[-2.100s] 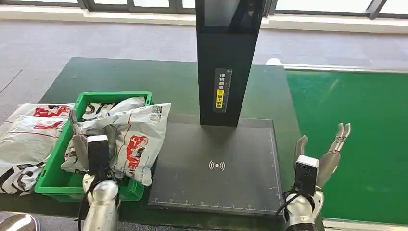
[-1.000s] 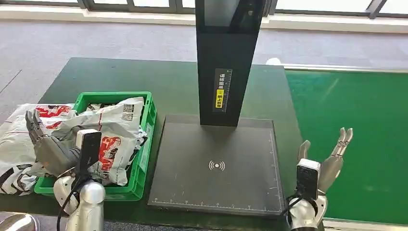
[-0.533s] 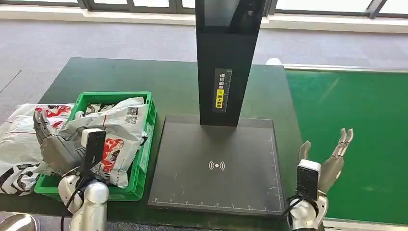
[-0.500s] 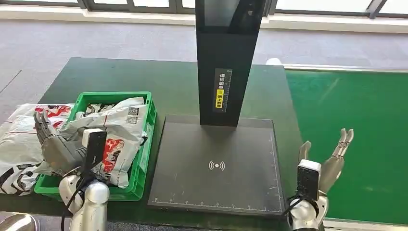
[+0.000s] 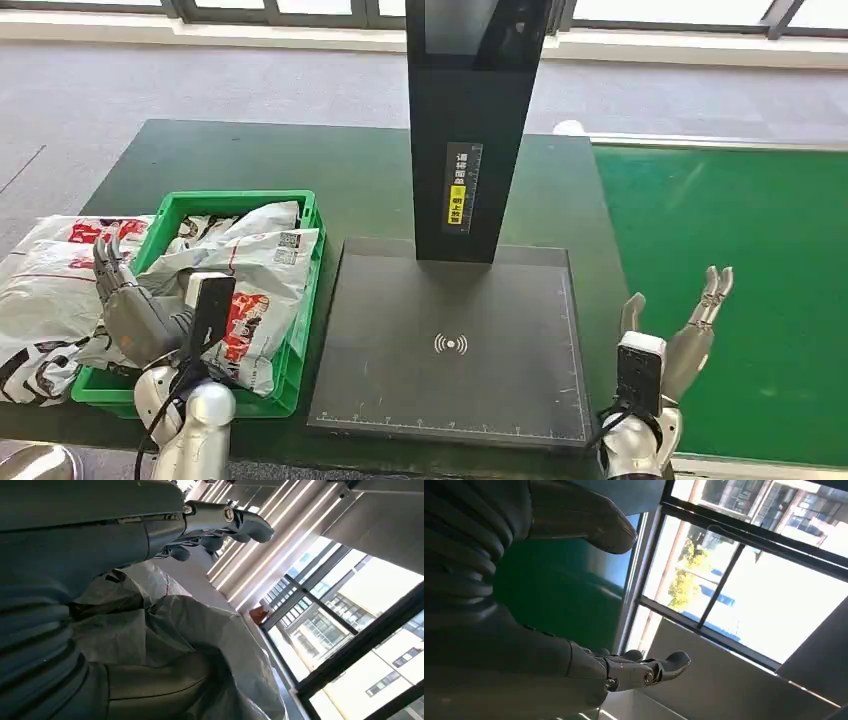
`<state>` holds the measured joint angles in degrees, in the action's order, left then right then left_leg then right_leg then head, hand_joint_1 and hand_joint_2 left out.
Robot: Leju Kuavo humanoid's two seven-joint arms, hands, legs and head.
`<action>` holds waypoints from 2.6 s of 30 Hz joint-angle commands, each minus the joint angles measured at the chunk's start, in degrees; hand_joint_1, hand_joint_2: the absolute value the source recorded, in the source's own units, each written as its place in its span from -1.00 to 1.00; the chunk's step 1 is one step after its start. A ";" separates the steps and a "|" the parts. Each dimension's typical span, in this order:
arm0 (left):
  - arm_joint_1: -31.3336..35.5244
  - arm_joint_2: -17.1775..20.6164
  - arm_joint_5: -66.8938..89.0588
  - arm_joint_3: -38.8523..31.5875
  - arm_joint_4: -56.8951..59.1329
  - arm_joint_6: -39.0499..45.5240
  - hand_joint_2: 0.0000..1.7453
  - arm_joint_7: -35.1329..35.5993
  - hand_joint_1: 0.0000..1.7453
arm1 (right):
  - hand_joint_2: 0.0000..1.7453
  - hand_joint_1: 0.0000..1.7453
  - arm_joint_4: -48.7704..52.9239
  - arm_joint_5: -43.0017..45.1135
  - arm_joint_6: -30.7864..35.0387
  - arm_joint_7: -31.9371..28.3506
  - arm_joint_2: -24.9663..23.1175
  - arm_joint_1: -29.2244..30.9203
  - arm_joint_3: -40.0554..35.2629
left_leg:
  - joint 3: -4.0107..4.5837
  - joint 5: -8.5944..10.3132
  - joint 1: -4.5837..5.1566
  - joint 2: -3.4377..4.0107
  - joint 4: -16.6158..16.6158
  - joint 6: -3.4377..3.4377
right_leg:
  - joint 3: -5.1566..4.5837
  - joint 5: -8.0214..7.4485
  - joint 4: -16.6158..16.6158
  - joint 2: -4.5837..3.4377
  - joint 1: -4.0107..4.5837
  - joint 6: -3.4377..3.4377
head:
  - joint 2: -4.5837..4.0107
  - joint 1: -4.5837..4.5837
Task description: Moved the parcel from conveyor to table for the left to box.
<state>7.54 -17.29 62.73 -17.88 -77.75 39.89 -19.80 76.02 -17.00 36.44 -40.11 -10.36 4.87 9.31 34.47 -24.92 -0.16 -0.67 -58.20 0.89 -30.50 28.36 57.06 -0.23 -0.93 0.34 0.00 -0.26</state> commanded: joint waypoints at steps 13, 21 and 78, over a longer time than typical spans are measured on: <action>-10.57 -2.71 1.77 7.38 -12.73 0.11 1.00 2.84 -1.00 | 1.00 -1.00 -2.24 0.12 0.38 0.11 -1.33 1.01 3.54 | -0.09 -0.07 0.00 0.09 0.05 -0.01 | 0.09 0.03 -0.09 -0.05 0.01 -0.01 | 0.00 0.00; -10.57 -2.71 1.77 7.38 -12.73 0.11 1.00 2.84 -1.00 | 1.00 -1.00 -2.24 0.12 0.38 0.11 -1.33 1.01 3.54 | -0.06 -0.05 0.02 0.07 0.07 -0.02 | 0.08 0.02 -0.08 -0.04 -0.01 -0.01 | 0.00 0.00; -17.34 2.65 -22.54 19.17 -16.58 -12.84 1.00 -10.49 -1.00 | 1.00 -1.00 -0.50 -0.17 -1.86 0.11 -1.72 -0.42 7.43 | -0.09 -0.09 0.01 0.16 0.08 0.00 | 0.07 0.03 -0.12 -0.10 0.00 -0.04 | 0.00 -0.02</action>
<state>-3.66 -16.31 49.47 -2.63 -87.33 32.36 -24.11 77.29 -17.93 34.93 -40.11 -11.41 3.16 13.20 34.52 -24.95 -0.15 -0.67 -58.21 0.88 -30.55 28.37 57.03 -0.24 -0.94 0.34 0.00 -0.28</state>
